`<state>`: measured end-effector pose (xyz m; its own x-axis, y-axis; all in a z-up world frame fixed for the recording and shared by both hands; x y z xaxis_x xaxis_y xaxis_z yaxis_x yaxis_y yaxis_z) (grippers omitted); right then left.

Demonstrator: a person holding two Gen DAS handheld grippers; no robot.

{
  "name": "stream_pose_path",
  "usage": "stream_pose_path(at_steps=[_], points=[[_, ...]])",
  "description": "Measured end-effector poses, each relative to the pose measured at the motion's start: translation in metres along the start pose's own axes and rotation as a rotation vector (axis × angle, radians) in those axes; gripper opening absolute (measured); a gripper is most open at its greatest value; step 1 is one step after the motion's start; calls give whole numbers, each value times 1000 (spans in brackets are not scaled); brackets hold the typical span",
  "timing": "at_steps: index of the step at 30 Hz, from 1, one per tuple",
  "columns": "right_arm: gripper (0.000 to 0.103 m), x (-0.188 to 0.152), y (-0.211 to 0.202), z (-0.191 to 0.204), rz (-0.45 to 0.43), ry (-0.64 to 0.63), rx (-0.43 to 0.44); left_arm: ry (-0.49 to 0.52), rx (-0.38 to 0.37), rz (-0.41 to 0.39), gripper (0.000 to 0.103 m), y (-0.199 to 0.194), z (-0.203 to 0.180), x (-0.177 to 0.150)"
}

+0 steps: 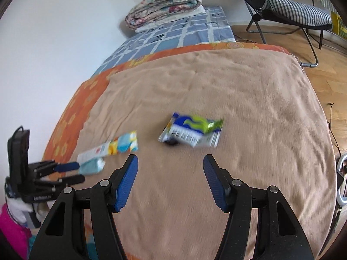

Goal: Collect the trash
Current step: 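Move both grippers back toward the tube packaging and soup sachet on the towel, then grasp the white tube packaging with the left gripper while the right grasps the blue soup sachet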

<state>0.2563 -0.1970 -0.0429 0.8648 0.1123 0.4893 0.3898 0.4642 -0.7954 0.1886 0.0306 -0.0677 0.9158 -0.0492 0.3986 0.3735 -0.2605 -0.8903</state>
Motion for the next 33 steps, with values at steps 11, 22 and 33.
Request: stream_pose_path(at_steps=[11,22,33], points=[[62,44,63,-11,64,51,37,57,66,52,50,39,7,24],[62,52,105,-17,130,66,22,-1,139,35,56,50,33,38],[62,35,102,-20,246,21,118,-77,157,16,56,48,54,38]])
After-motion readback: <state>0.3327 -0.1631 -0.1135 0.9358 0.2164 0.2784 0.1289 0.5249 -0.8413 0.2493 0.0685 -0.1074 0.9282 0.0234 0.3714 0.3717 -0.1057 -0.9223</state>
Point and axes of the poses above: each gripper's, at about its wrist camera, not at the fingertips, and y roughly the way its jaws point, z to its left, x to its top, the point moved 2 cm from there along y, roughly the way its jaws point, and after that the axes turned 5 degrees about -x, right-handed, at the moved point
